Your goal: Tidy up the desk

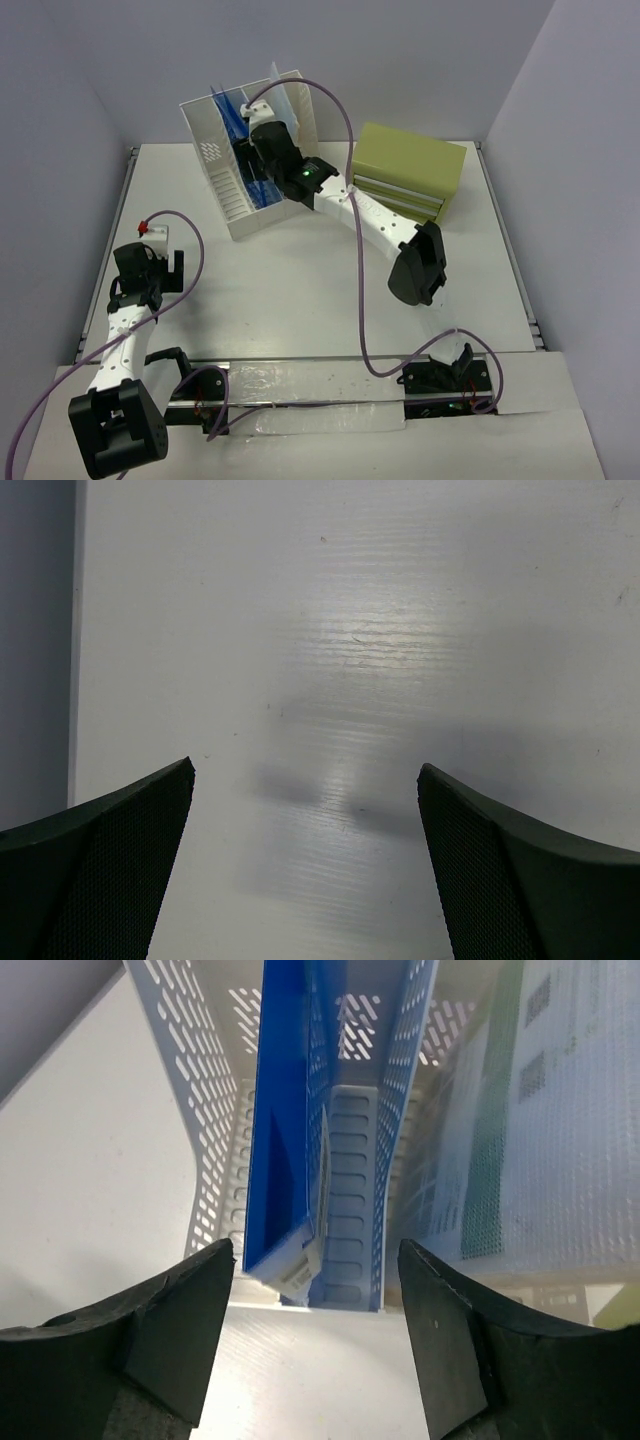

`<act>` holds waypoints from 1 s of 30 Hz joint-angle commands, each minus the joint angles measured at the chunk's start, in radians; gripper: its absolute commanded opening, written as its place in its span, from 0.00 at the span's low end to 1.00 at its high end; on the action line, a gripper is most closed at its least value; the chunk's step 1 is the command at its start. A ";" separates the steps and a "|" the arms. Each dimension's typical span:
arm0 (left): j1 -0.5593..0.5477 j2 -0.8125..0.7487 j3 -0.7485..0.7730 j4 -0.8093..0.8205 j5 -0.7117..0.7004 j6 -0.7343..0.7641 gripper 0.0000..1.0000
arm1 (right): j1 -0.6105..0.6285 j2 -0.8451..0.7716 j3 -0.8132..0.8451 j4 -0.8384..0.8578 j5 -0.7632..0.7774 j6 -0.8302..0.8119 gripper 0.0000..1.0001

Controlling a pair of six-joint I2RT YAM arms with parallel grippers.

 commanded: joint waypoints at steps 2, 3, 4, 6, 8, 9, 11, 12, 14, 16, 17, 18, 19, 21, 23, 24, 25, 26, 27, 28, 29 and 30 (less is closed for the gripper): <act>0.005 -0.005 0.027 0.013 0.019 0.006 0.99 | 0.006 -0.245 -0.145 0.064 -0.028 -0.022 0.81; 0.005 -0.005 0.028 0.013 0.019 0.007 0.99 | 0.007 -0.286 -0.186 0.074 -0.032 -0.022 0.83; 0.006 -0.006 0.028 0.013 0.019 0.007 0.99 | 0.007 -0.299 -0.201 0.077 -0.034 -0.017 0.84; 0.005 -0.009 0.026 0.012 0.017 0.006 0.99 | 0.002 -0.446 -0.369 0.110 -0.027 -0.007 0.94; 0.006 -0.011 0.026 0.010 0.017 0.007 0.99 | -0.007 -0.529 -0.470 0.110 -0.020 0.009 0.99; 0.005 -0.013 0.023 0.010 0.017 0.006 0.99 | -0.030 -0.569 -0.522 0.105 -0.009 0.037 1.00; 0.005 -0.022 0.023 0.008 0.022 0.009 0.99 | -0.112 -0.701 -0.734 0.110 -0.026 0.106 1.00; 0.005 -0.024 0.023 0.007 0.025 0.010 0.99 | -0.175 -0.755 -0.830 0.117 -0.045 0.157 1.00; 0.006 -0.024 0.023 0.008 0.027 0.008 0.99 | -0.234 -0.812 -0.903 0.131 -0.074 0.238 1.00; 0.005 -0.024 0.028 0.002 0.033 0.004 0.99 | -0.365 -0.871 -1.062 0.148 -0.074 0.317 1.00; 0.005 -0.027 0.029 -0.002 0.034 0.005 0.99 | -0.415 -0.930 -1.165 0.174 -0.049 0.352 1.00; 0.005 -0.030 0.028 -0.004 0.034 0.005 0.99 | -0.448 -0.974 -1.241 0.198 -0.029 0.380 1.00; 0.005 -0.035 0.026 -0.004 0.035 0.005 0.99 | -0.468 -1.023 -1.294 0.230 -0.011 0.402 1.00; 0.006 -0.041 0.025 -0.004 0.034 0.007 0.99 | -0.531 -1.102 -1.442 0.288 0.033 0.461 1.00; 0.006 -0.044 0.027 -0.009 0.045 0.004 0.99 | -0.581 -1.171 -1.546 0.332 0.097 0.499 1.00; 0.005 -0.043 0.028 -0.013 0.050 0.004 0.99 | -0.594 -1.205 -1.582 0.338 0.132 0.518 1.00; 0.005 -0.042 0.029 -0.013 0.053 0.004 0.99 | -0.602 -1.219 -1.611 0.341 0.165 0.536 1.00; 0.005 -0.040 0.030 -0.013 0.051 0.000 0.99 | -0.604 -1.233 -1.646 0.342 0.198 0.556 1.00; 0.005 -0.036 0.031 -0.014 0.049 -0.006 0.99 | -0.604 -1.249 -1.678 0.342 0.237 0.586 1.00; 0.005 -0.031 0.031 -0.015 0.048 -0.009 0.99 | -0.604 -1.259 -1.700 0.341 0.274 0.618 1.00; 0.006 -0.024 0.034 -0.016 0.048 -0.010 0.99 | -0.604 -1.263 -1.710 0.339 0.295 0.635 1.00; 0.005 -0.019 0.035 -0.016 0.049 -0.011 0.99 | -0.605 -1.261 -1.718 0.335 0.298 0.635 1.00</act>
